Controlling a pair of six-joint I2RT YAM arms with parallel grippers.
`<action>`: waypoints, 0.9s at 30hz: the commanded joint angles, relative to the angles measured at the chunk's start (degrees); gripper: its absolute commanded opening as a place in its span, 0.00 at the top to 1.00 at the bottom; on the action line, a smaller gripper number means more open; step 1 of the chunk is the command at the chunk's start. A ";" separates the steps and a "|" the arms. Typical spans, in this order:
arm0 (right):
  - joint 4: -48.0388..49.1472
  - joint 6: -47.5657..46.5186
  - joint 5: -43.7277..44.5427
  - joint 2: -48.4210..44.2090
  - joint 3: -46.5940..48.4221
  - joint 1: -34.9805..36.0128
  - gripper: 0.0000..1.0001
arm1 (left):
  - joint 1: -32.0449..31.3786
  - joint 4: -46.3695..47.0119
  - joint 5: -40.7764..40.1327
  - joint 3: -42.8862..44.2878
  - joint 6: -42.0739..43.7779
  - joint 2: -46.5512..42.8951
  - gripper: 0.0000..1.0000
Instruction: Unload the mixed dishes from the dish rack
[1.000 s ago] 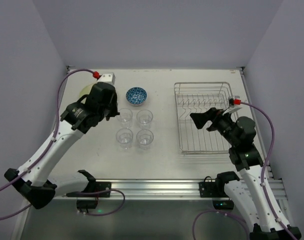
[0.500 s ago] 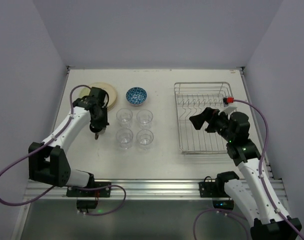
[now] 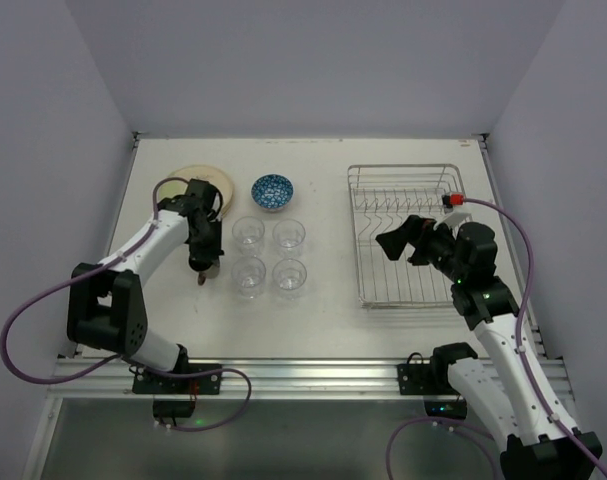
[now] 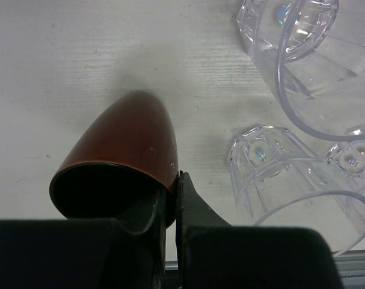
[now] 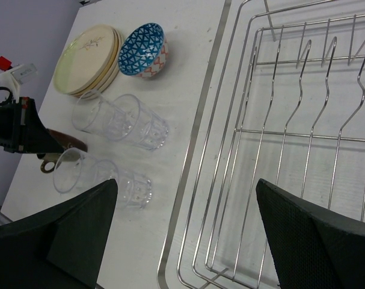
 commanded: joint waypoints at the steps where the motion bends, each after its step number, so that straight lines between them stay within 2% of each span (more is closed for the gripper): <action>1: 2.10 -1.17 -1.31 -0.24 0.94 0.00 0.01 | 0.43 1.07 0.77 2.35 2.16 0.70 0.99; 4: 2.02 -1.08 -1.31 -0.41 0.94 -0.09 0.01 | 0.34 1.16 -0.03 2.26 1.98 1.50 0.94; 6: 2.10 -1.17 -1.31 -0.50 0.76 -0.09 0.01 | 0.26 1.51 -0.20 2.26 1.80 1.41 0.85; 7: 2.10 -1.17 -1.31 -0.33 0.67 -0.09 0.01 | 0.17 1.77 -0.38 2.35 1.63 0.80 0.75; 12: 1.84 -1.25 -1.31 0.03 1.02 -0.09 0.01 | -0.01 4.31 -0.47 2.97 0.40 -4.80 0.48; 18: -0.44 -1.61 -1.75 -2.34 2.69 -0.09 0.01 | -0.01 7.40 -2.92 3.41 -0.92 -13.78 0.33; 19: -0.88 -1.69 -1.49 -3.30 3.39 -0.09 0.01 | -0.01 7.66 -4.23 3.32 -1.09 -15.10 0.23; 20: -2.28 -2.22 -1.40 -3.92 3.74 -0.09 0.01 | -0.01 8.19 -5.29 3.15 -1.18 -18.42 0.07; 21: -3.33 -2.40 -0.96 -4.54 4.36 -0.09 0.01 | -0.01 8.63 -6.35 2.45 -1.18 -20.54 0.00; 25: -12.64 -3.71 5.18 -8.05 11.19 -0.09 0.01 | -0.01 11.53 -16.00 -1.59 0.39 -33.54 0.00; 27: -18.09 -4.85 9.92 -10.51 13.84 -0.09 0.01 | -0.01 12.23 -18.12 -2.83 1.10 -41.80 0.00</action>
